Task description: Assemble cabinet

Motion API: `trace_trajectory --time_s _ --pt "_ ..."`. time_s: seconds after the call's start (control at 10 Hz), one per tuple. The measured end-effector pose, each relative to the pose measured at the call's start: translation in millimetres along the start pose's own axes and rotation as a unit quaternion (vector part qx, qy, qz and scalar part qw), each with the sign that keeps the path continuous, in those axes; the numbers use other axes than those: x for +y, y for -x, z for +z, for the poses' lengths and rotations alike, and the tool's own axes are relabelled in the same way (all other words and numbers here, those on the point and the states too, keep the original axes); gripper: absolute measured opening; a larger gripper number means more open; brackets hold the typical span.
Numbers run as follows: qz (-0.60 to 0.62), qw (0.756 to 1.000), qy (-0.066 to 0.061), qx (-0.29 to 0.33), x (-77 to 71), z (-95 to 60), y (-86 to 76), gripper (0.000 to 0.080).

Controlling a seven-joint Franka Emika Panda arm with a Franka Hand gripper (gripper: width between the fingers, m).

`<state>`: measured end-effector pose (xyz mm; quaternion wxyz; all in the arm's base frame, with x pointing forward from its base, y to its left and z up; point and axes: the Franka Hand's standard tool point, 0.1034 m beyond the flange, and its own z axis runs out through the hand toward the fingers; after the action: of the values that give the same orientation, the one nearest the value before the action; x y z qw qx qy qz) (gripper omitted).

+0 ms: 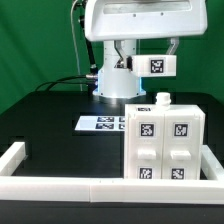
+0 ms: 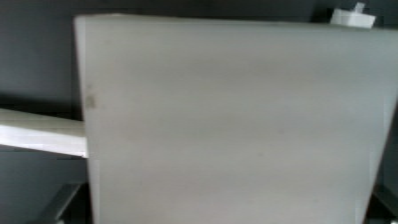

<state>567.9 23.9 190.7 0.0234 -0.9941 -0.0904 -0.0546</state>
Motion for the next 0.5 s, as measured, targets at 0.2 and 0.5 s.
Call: trace_trajectory --time_s 0.2,0.5 --pt "0.000 1.000 0.000 -0.001 0.0 0.9 0.5 0.0560" --pt "-0.006 0.999 -0.010 -0.033 -11.2 15.2 2.0 0.0560"
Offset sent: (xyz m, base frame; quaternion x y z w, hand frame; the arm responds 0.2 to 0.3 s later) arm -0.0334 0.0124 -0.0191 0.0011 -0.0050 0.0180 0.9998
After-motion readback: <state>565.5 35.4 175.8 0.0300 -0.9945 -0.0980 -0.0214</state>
